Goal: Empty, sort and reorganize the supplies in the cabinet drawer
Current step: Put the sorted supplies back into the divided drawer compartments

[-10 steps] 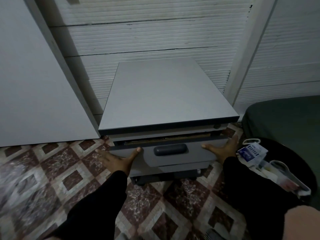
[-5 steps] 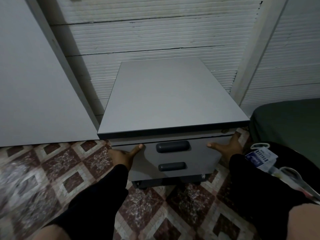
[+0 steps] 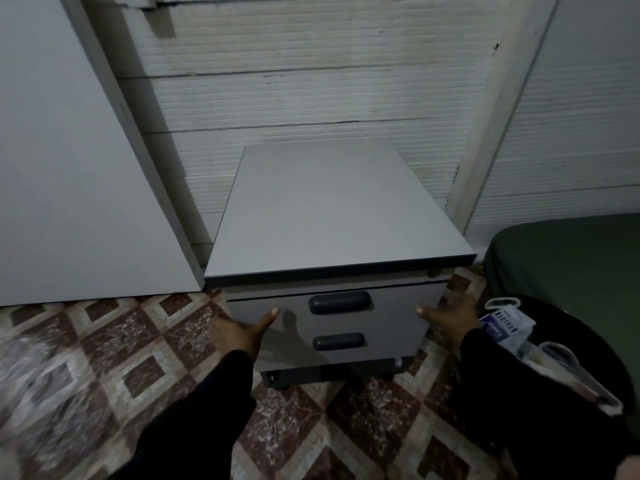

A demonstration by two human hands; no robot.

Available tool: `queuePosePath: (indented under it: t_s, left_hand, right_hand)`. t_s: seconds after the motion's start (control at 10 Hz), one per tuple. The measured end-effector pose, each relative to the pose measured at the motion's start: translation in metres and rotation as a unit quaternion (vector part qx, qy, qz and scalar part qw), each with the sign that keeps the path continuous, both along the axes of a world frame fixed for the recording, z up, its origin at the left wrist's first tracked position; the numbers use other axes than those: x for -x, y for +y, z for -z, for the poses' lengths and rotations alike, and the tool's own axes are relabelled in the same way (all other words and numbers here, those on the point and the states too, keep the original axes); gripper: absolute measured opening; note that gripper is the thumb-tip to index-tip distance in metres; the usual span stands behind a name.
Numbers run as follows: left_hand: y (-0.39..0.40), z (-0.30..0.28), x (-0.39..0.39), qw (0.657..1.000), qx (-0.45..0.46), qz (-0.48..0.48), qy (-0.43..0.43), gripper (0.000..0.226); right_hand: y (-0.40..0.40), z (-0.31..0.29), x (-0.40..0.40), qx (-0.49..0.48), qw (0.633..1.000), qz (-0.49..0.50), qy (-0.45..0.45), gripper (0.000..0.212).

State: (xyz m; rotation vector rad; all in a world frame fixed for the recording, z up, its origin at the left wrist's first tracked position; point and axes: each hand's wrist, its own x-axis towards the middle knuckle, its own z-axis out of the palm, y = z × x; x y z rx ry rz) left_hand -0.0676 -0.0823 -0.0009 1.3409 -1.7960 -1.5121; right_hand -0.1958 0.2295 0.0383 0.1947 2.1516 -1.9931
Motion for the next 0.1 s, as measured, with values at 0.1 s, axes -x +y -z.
queuePosePath:
  t_s: [0.1]
  left_hand:
    - [0.0533,-0.0347,-0.0649,0.996,-0.079,-0.017,0.040,0.065]
  right_hand:
    - [0.0308,0.0020,-0.0633,0.015,0.998,0.006,-0.067,0.020]
